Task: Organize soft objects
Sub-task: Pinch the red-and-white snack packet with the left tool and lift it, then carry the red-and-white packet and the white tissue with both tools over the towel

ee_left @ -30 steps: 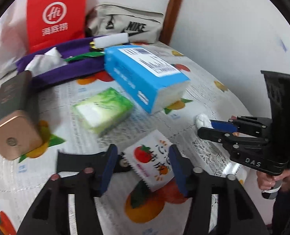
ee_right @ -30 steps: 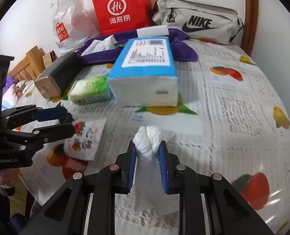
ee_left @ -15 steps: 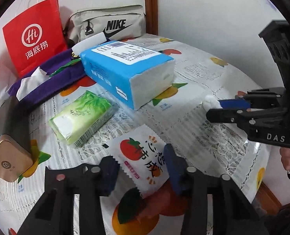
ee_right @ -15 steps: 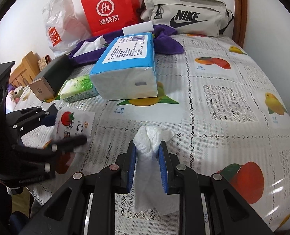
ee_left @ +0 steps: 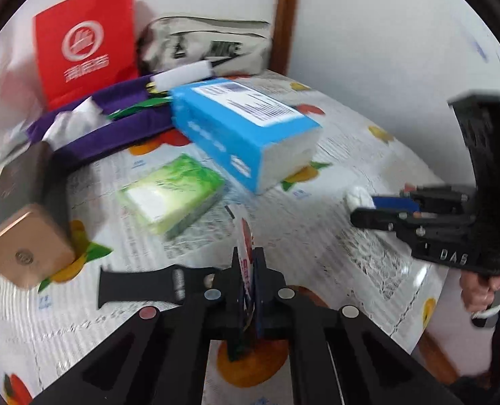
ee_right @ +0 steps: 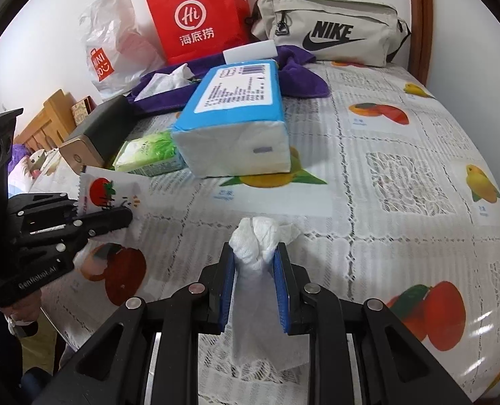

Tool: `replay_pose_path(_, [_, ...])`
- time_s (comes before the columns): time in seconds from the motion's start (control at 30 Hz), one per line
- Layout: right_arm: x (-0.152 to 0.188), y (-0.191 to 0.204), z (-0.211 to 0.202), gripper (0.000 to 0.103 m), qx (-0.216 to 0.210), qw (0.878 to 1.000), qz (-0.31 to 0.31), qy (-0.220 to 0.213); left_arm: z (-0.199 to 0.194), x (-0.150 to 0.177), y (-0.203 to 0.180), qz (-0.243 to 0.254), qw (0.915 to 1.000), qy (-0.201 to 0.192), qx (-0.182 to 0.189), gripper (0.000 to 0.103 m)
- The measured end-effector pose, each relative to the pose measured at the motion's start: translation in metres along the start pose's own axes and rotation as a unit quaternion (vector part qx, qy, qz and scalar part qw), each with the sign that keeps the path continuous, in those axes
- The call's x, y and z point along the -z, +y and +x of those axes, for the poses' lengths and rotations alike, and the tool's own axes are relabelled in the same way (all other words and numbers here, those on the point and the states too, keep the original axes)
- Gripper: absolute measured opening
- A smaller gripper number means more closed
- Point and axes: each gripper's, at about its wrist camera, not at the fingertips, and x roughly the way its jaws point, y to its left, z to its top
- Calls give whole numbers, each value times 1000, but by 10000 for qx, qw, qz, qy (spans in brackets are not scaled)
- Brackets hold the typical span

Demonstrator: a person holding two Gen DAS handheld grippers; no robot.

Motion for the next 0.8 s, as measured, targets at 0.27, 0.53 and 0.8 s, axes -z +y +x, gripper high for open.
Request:
replay_pose_path(0.27, [-10, 15, 3, 23, -25, 9998, -180, 13, -21, 6, 36, -702, 9975, -103, -68, 5])
replay_pose_path(0.53, [-21, 24, 1, 23, -22, 9996, -265, 19, -48, 8, 63, -925, 9940, -276, -521, 5])
replay_pose_path(0.8, [-46, 33, -5, 23, -29, 9992, -390, -127, -67, 3, 96, -1370, 9862, -402, -841, 5])
